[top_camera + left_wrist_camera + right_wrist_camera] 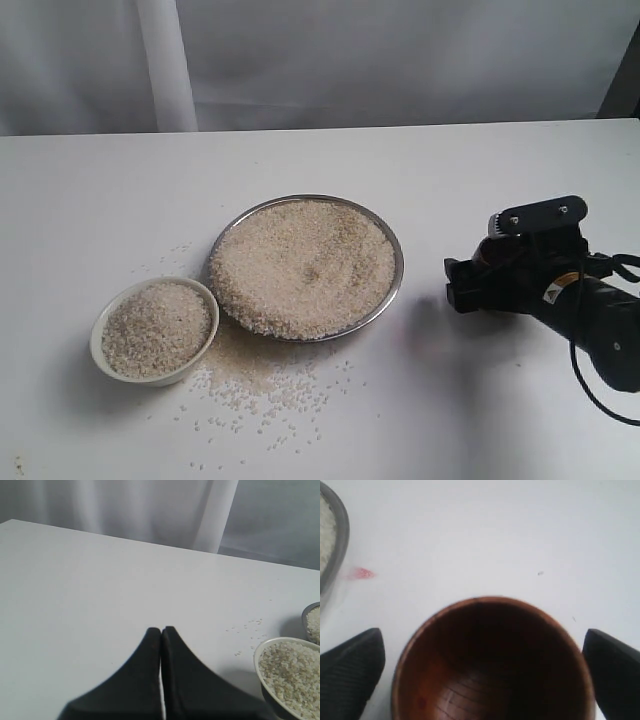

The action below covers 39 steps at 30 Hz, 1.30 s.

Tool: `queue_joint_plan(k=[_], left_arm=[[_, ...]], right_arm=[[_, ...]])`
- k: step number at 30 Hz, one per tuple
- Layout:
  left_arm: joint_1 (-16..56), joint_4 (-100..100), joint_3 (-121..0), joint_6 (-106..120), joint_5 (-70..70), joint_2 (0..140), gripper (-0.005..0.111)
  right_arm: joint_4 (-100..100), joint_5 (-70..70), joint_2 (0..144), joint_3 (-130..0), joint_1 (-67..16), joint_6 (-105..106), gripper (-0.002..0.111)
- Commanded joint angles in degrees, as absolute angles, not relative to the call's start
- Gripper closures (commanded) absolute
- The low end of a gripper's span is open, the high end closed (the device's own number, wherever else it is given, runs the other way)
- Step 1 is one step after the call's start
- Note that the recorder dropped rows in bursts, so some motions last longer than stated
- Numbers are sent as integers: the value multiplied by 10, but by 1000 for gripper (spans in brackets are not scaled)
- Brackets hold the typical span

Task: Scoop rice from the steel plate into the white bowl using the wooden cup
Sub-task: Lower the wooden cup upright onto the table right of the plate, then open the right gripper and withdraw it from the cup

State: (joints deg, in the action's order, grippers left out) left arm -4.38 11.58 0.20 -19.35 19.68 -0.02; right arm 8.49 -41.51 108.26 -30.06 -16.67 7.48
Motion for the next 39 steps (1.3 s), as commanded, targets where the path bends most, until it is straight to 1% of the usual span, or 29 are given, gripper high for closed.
queue_joint_plan(k=[1,10,12,14,16,17,19,20,23,29,39], left_arm=[[-40,113,0,-195,193,0,107],[-40,113,0,-195,193,0,107],[-40,113,0,-195,193,0,107],[-40,113,0,-195,193,0,107],[-40,113,0,-195,193,0,107],[-40,113,0,-195,193,0,107],[-40,113,0,-195,193,0,107],[-40,113,0,-195,193,0,107],[-40,113,0,-195,193,0,107],[-40,113,0,-195,193,0,107],[-40,113,0,-195,193,0,107]], right_arm=[[86,-406,1036,-297,-168,73,10],[87,-414,936,-251,-172,72,10],[97,-417,914,-238,-182,73,14],[104,-429,892,-224,-194,73,25],[107,-438,873,-214,-206,73,41],[107,-443,861,-210,-214,73,54],[107,-443,847,-204,-224,73,71],[113,-445,837,-200,-231,73,84],[129,-446,820,-193,-249,73,108],[134,-446,809,-192,-263,73,108],[133,-448,809,-192,-263,73,108]])
